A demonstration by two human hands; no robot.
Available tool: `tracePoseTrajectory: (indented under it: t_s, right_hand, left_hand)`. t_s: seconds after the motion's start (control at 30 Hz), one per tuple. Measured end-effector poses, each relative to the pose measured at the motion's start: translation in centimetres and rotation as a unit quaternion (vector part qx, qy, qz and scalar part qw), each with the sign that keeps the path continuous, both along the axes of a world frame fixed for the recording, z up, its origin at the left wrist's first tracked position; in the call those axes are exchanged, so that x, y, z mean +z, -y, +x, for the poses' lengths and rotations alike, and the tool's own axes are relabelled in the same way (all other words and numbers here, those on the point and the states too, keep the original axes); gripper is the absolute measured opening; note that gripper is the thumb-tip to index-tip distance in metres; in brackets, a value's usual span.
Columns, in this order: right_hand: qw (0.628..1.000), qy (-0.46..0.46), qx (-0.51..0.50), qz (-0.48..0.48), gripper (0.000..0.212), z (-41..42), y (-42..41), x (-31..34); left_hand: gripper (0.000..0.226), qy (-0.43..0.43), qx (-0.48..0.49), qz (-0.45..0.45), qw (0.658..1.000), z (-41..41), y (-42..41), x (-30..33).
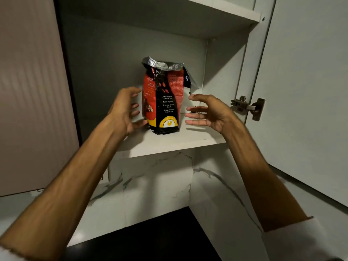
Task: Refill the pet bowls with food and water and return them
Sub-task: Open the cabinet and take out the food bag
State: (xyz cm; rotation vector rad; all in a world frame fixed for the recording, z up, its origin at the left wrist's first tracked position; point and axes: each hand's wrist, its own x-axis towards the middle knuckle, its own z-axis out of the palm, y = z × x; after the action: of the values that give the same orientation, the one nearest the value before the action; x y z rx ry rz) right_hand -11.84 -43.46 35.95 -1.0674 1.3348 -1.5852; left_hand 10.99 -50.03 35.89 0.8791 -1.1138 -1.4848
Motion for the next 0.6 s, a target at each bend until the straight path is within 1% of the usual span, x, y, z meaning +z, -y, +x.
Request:
tracePoseTrajectory:
  t_s: [0.13,0.3,0.37,0.47,0.6]
  right_hand:
    - [0.998,-0.015,0.047,0.040,0.050,-0.8,2.4,0.5]
    - [0.994,-0.027,0.084,0.063,0.068,-1.5,5.1,0.7]
    - [0.992,-0.044,0.091,0.071,0.069,-1.7,5.8,0.6]
    - [0.989,-0.067,0.104,0.081,0.065,-1.8,6.7,0.4]
    - [0.987,-0.062,0.124,0.078,0.065,-2.2,7.5,0.4]
  left_hand:
    - [0.027,0.032,-0.023,0.030,0.999,-0.6,1.5,0.4]
    - [0.050,0.061,-0.045,0.049,0.996,-1.0,2.9,0.6]
    - [0.052,0.062,-0.052,0.058,0.995,-1.2,3.3,0.7]
    - [0.044,0.066,-0.057,0.065,0.994,-1.6,3.6,0.9]
    - [0.041,0.084,-0.065,0.073,0.992,-1.7,4.1,1.1]
